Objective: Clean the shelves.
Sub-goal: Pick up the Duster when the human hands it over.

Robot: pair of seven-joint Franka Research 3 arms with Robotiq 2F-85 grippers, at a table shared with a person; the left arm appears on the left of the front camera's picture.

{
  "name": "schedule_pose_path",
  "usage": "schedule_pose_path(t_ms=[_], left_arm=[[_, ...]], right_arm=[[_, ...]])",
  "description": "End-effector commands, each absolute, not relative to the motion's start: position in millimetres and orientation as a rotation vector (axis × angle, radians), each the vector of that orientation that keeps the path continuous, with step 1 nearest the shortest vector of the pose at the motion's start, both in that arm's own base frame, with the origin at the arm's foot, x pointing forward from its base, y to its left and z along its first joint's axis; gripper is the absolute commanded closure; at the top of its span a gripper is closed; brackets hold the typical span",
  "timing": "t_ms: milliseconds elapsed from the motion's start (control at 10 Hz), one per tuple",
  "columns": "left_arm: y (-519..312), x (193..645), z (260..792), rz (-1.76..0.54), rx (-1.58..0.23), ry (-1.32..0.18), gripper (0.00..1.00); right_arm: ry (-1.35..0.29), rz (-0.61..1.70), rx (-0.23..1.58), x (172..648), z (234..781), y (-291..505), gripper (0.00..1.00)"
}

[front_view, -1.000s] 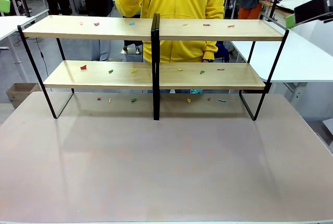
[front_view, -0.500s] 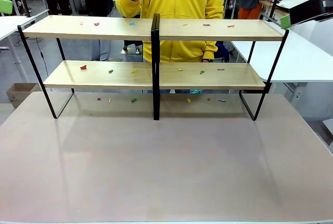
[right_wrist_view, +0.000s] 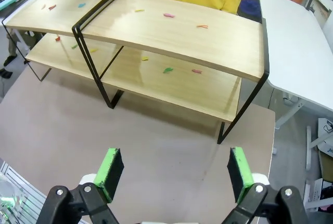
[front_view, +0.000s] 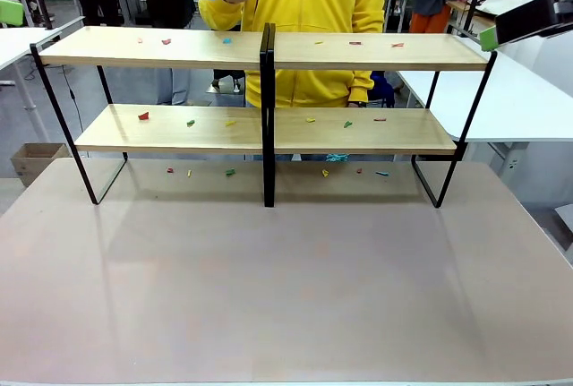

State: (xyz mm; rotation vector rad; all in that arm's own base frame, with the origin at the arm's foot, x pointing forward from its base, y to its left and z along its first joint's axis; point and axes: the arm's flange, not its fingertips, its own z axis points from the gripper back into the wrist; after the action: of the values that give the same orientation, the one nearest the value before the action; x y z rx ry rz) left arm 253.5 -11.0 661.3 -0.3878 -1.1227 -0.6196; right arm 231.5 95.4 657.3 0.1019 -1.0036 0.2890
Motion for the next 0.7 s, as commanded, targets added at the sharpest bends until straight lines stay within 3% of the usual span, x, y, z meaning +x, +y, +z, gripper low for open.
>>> schedule_pose_path(t_ms=[0, 100, 200, 400, 600], left_arm=[[-10.7, 252.8, 661.9, -0.620, -0.387, -1.126, 0.00], [-11.0, 253.5, 661.3, -0.620, -0.388, -1.123, 0.00], [-21.7, 278.5, 684.2, -0.794, -0.725, -0.776, 0.00], [-32.6, 366.0, 725.1, -0.758, -0.992, -0.436, 0.00], [-45.4, 453.4, 732.7, -0.589, -1.100, -0.291, 0.00]], right_arm=[[-1.004, 0.286, 0.103, 231.5, 657.5, 95.0, 0.00], [-1.004, 0.286, 0.103, 231.5, 657.5, 95.0, 0.00], [-1.004, 0.286, 0.103, 231.5, 657.5, 95.0, 0.00], [-1.004, 0.286, 0.103, 231.5, 657.5, 95.0, 0.00], [-1.004, 0.286, 0.103, 231.5, 657.5, 95.0, 0.00]])
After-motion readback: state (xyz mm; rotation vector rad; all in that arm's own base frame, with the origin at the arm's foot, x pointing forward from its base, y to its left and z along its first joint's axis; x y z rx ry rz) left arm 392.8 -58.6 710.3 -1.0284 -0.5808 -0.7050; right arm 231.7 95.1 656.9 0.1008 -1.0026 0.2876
